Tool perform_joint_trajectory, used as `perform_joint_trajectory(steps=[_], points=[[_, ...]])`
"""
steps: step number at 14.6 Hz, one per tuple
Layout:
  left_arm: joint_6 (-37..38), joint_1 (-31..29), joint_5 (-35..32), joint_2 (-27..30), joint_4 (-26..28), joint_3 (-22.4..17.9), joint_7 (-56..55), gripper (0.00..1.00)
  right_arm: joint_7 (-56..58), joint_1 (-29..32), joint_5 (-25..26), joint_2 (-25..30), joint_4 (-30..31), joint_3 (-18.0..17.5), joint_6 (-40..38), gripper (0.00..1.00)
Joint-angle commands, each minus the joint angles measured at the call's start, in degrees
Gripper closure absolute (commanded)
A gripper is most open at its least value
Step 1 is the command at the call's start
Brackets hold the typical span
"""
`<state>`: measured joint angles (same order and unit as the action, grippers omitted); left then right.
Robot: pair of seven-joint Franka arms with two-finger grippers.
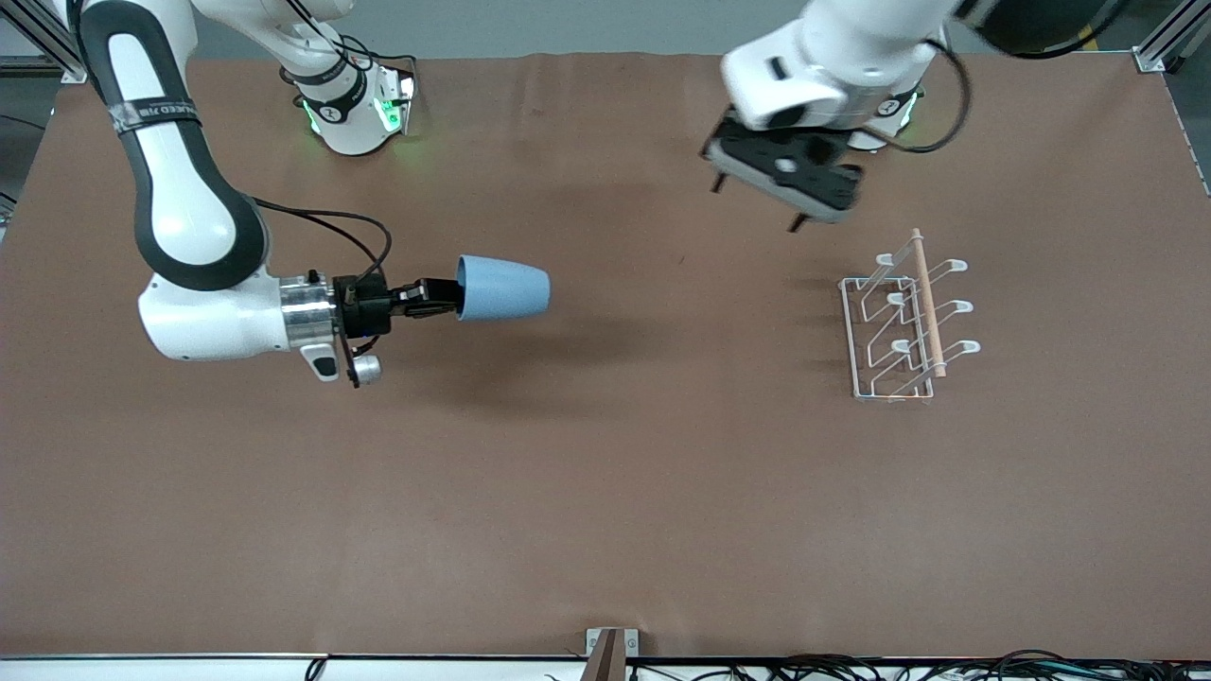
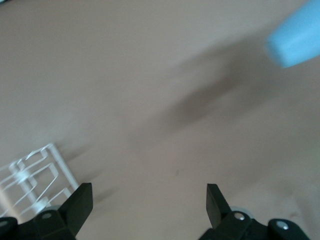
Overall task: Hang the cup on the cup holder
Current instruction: 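Lift the blue cup with the right gripper while the left gripper approaches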
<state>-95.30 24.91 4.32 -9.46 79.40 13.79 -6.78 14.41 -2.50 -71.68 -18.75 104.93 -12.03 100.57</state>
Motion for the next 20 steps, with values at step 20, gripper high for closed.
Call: perform_joint_trajectory(steps=[20], points=[[-22.9, 15.6, -13.9, -17.9, -8.0, -0.3, 15.7, 0.00, 0.7, -4.4, -8.0, -2.9, -1.3, 0.3, -5.9, 0.97]])
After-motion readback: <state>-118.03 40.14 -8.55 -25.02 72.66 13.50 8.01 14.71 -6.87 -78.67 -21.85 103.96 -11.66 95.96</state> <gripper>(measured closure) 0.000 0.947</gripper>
